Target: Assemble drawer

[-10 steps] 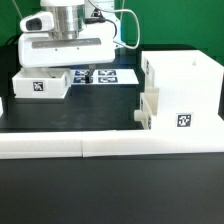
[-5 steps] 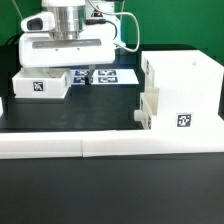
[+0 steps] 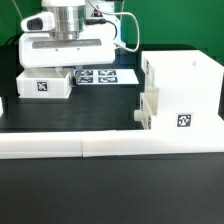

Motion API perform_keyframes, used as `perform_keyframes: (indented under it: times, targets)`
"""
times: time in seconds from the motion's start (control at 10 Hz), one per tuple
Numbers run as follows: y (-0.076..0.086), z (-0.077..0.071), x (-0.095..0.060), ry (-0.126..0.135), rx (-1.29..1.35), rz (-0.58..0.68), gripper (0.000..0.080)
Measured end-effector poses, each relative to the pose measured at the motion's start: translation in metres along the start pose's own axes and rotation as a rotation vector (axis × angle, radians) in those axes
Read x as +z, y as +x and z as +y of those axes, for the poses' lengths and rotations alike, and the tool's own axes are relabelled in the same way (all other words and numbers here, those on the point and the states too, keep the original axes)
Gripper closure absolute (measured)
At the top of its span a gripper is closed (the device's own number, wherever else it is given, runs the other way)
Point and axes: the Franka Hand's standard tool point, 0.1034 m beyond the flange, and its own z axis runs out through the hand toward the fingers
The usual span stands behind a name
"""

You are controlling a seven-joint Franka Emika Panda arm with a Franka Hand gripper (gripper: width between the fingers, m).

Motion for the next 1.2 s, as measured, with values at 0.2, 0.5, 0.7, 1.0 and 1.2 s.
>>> perform_keyframes:
  times: [0.2, 0.5, 0.7, 1.0, 1.2]
  targets:
    - [0.0, 0.0, 0.0, 0.0, 0.0, 0.0, 0.0758]
    - [0.0, 0.0, 0.0, 0.0, 0.0, 0.0, 0.0758]
    - [0.007, -0.005, -0.006, 0.007, -0.012, -0.004, 0.0758]
    - [0.028, -0.03, -0.027, 0.018, -0.084, -0.006, 0.0757]
    - [0.053, -0.037, -0.051, 0.035, -0.11, -0.017, 0.0757]
